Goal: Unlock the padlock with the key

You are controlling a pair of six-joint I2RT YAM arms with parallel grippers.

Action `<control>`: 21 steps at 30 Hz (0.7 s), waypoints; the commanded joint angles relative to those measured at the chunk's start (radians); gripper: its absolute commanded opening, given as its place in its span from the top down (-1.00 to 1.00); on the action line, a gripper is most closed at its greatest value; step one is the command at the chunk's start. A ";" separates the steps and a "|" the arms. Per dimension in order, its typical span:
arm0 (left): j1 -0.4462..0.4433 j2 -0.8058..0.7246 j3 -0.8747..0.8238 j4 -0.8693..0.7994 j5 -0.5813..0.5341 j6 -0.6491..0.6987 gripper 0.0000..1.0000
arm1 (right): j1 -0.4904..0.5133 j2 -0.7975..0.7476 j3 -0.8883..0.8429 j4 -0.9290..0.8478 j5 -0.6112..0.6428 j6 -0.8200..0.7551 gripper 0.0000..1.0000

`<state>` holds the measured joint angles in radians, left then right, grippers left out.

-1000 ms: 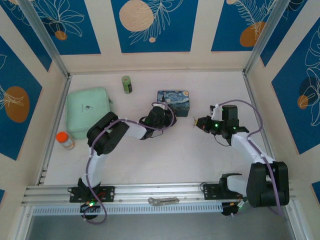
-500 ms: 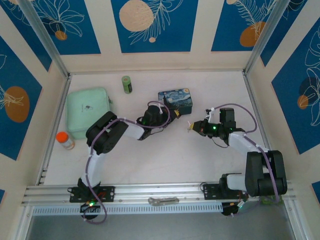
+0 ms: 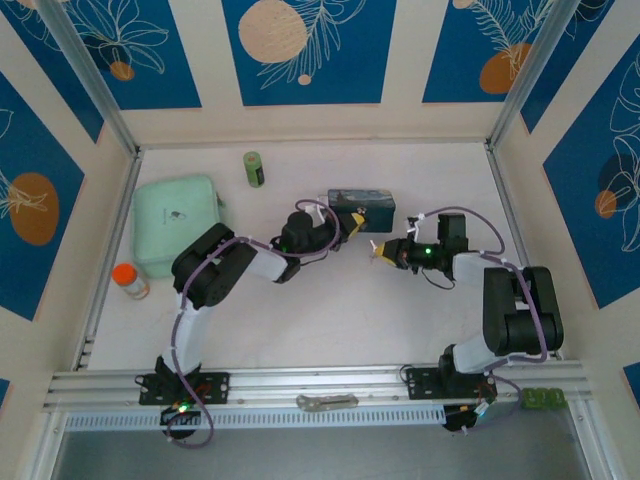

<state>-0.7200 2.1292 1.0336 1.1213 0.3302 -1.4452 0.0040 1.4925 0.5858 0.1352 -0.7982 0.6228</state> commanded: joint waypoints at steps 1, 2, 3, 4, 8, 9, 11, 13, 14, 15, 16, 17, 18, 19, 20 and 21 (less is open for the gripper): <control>0.008 -0.011 -0.015 0.122 0.033 -0.023 1.00 | -0.004 -0.003 0.033 0.045 -0.089 0.012 1.00; 0.007 -0.009 -0.018 0.124 0.032 -0.024 1.00 | -0.004 -0.003 0.036 0.045 -0.096 0.011 1.00; 0.008 -0.007 -0.018 0.128 0.031 -0.027 1.00 | -0.004 -0.003 0.038 0.047 -0.104 0.012 1.00; 0.008 -0.002 -0.018 0.135 0.030 -0.034 1.00 | -0.004 0.003 0.039 0.053 -0.112 0.016 1.00; 0.007 0.015 -0.009 0.166 0.039 -0.058 1.00 | -0.004 0.024 0.044 0.066 -0.128 0.019 1.00; 0.007 0.015 -0.010 0.166 0.040 -0.058 1.00 | -0.004 0.027 0.044 0.067 -0.128 0.017 1.00; 0.007 0.012 -0.015 0.168 0.039 -0.056 1.00 | -0.004 0.029 0.045 0.064 -0.123 0.014 1.00; 0.007 0.010 -0.021 0.171 0.037 -0.056 1.00 | -0.004 0.031 0.046 0.061 -0.120 0.010 1.00; 0.007 0.009 -0.023 0.172 0.039 -0.055 1.00 | -0.004 0.032 0.045 0.065 -0.121 0.010 1.00; 0.005 0.008 -0.023 0.172 0.041 -0.054 1.00 | -0.005 0.032 0.047 0.070 -0.120 0.012 1.00; 0.005 0.008 -0.024 0.170 0.044 -0.053 1.00 | -0.004 0.033 0.049 0.072 -0.120 0.012 1.00; 0.006 0.008 -0.025 0.171 0.045 -0.052 1.00 | -0.006 0.035 0.054 0.072 -0.118 0.012 1.00; 0.006 0.009 -0.027 0.170 0.047 -0.053 1.00 | -0.006 0.038 0.058 0.072 -0.115 0.013 1.00; 0.004 0.009 -0.029 0.173 0.047 -0.053 1.00 | -0.007 0.041 0.062 0.074 -0.114 0.015 1.00; 0.004 0.009 -0.033 0.176 0.047 -0.053 1.00 | -0.009 0.046 0.066 0.078 -0.112 0.017 1.00; 0.004 0.009 -0.036 0.179 0.046 -0.055 1.00 | -0.009 0.050 0.068 0.081 -0.110 0.020 1.00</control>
<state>-0.7200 2.1372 1.0042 1.1976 0.3523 -1.4925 0.0021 1.5253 0.6228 0.2028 -0.8879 0.6369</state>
